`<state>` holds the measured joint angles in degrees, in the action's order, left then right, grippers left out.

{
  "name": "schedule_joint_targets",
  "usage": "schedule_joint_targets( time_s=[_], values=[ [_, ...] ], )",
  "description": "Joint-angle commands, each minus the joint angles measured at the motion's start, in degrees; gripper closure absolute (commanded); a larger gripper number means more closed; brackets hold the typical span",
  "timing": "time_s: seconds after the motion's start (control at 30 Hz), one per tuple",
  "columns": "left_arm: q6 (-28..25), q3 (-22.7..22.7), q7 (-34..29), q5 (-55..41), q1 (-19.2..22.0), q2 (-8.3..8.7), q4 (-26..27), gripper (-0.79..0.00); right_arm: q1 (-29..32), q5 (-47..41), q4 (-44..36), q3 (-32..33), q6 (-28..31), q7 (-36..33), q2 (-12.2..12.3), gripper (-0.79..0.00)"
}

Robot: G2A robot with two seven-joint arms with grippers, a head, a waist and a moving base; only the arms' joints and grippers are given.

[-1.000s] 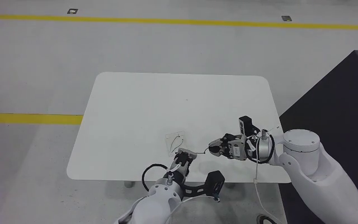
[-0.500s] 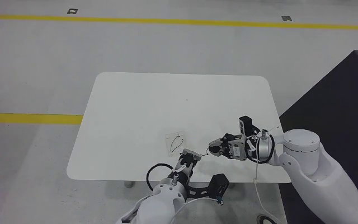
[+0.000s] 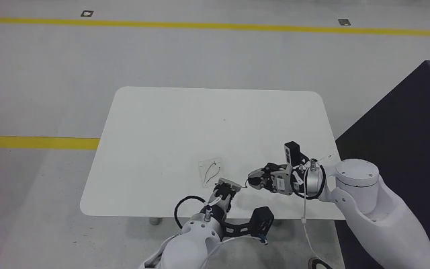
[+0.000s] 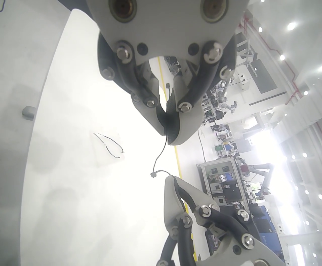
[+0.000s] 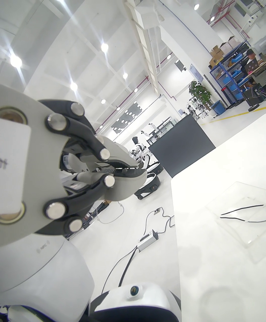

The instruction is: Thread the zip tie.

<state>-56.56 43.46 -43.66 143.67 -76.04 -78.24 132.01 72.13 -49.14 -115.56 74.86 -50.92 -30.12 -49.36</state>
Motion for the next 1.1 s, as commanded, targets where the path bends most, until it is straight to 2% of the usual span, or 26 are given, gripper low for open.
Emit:
schedule_joint_targets(
  time_s=[0.0,1.07],
  values=[
    [-0.1,0.1,-0.4,-0.1,-0.1,-0.11,0.0,0.000,0.0,-0.1,0.0,-0.1,-0.1,-0.5,0.0,0.000],
    [1.4,2.1,-2.7,-4.3,-1.2,-1.47,0.9,0.000,0.7,-1.3,-0.3,0.9,1.9,-3.1,0.3,0.000]
  ],
)
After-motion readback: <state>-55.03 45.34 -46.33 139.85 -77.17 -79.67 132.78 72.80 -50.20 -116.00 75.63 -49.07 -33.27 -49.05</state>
